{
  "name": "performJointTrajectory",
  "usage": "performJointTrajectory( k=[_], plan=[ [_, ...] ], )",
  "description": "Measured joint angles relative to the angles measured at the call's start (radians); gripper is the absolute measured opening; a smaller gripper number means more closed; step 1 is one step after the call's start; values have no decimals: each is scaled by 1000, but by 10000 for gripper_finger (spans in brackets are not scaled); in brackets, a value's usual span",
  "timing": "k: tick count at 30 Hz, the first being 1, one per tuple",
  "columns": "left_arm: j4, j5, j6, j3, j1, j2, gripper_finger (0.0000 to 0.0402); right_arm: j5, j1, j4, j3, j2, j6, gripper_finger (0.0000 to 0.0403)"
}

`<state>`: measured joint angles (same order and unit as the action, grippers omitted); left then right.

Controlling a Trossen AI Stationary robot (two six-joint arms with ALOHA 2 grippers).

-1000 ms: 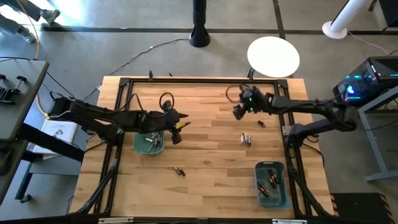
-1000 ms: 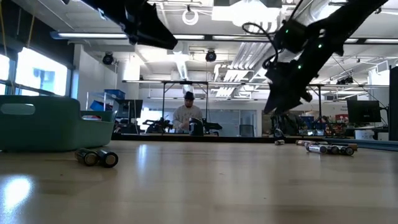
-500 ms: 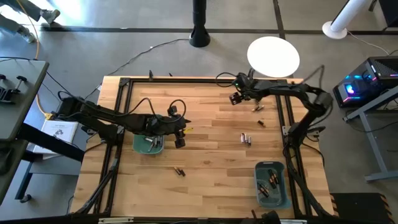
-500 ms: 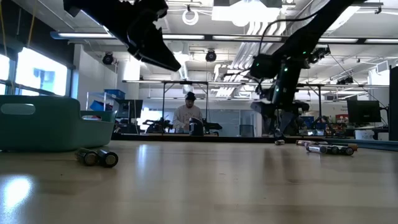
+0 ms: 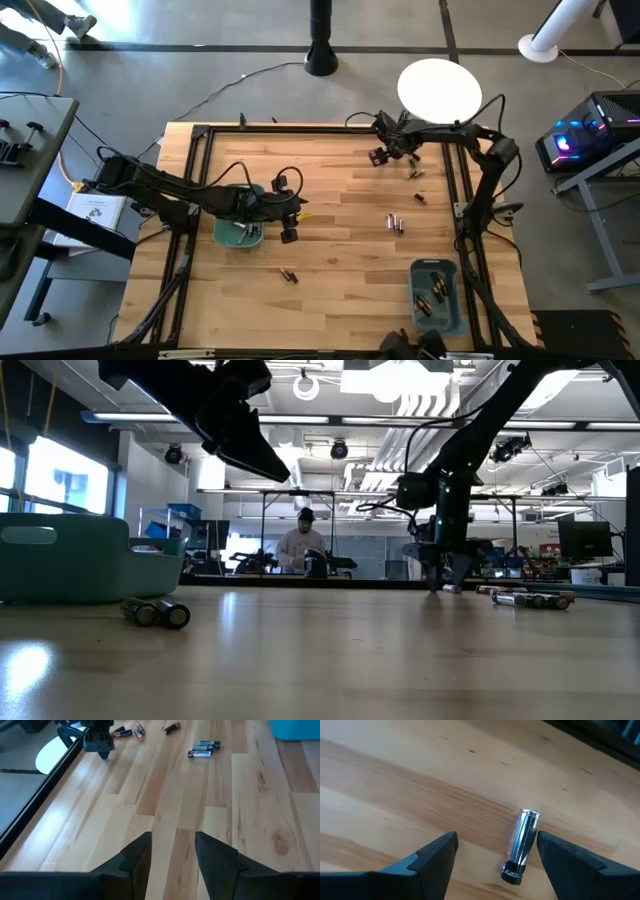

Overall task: Sort batteries
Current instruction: Put the silver battery into the green bin

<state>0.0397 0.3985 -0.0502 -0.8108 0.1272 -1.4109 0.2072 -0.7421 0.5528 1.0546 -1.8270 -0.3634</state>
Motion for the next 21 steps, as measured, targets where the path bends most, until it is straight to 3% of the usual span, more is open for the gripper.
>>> performJointTrajectory(
  k=[6,21],
  plan=[
    [0,0,-1,0,0,0,142,-22,5,10,0,1,73,252],
    [-1,1,-27,0,0,0,142,-55,19,27,-1,6,169,27]
  ],
)
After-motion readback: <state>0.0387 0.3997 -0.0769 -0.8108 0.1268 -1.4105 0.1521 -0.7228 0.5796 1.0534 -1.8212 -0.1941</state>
